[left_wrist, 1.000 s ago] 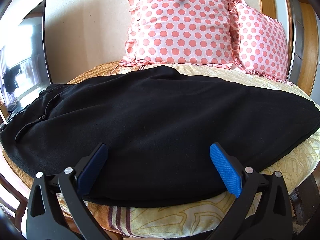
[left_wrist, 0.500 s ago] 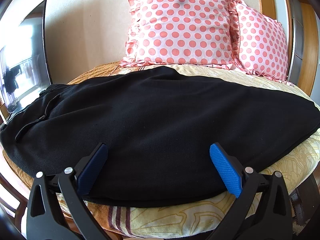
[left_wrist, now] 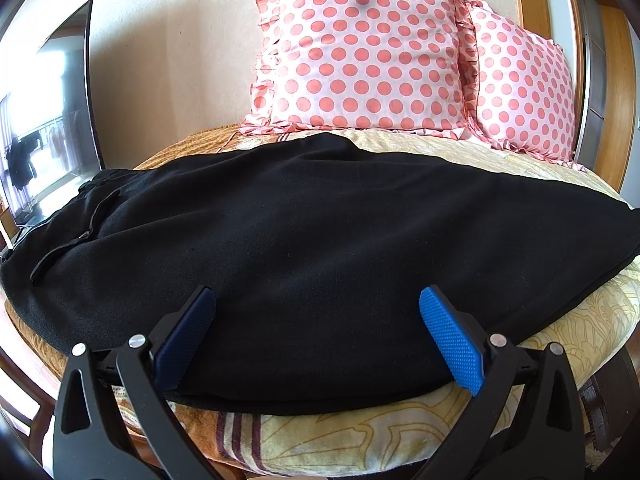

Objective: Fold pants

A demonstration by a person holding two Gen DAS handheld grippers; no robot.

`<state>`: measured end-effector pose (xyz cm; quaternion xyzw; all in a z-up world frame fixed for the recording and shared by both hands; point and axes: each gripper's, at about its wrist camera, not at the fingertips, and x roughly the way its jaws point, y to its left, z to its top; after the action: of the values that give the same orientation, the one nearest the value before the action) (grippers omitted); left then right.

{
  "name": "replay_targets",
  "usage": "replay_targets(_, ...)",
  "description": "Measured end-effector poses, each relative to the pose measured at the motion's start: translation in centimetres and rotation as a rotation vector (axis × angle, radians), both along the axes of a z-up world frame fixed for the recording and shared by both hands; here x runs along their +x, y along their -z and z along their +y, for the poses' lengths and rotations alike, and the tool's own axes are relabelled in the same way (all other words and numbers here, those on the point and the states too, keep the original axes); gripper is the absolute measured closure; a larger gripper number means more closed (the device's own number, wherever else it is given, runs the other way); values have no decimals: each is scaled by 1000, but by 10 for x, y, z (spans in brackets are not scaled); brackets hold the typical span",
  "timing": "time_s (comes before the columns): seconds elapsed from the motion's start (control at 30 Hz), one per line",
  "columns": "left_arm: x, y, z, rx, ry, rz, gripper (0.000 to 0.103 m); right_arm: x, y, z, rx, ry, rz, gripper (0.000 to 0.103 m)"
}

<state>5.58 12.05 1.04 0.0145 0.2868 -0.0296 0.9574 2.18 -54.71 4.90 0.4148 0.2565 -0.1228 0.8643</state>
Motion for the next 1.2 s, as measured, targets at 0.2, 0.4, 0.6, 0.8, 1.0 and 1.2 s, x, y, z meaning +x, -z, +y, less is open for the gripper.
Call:
replay_targets(0.2, 0, 0, 0, 0, 0, 0, 2, 36, -59, 69, -49, -222, -167, 89)
replay_targets(0.4, 1, 0, 1, -4, -3, -1, 2, 91, -103, 199, -49, -594, -318, 89)
replay_targets(0.6, 1, 0, 1, -15, -10, 1, 2, 133, -66, 363, 23, -1003, -241, 89)
replay_targets(0.8, 0, 0, 1, -15, -4, -5, 2, 149, 18, 425, 45, -1100, 47, 89)
replay_targets(1.0, -1, 1, 1, -20, -6, -6, 2, 139, -20, 430, -71, -1075, -71, 89)
replay_targets(1.2, -7, -7, 10, -92, 14, -11, 2, 115, 3, 465, -262, -1182, 13, 88)
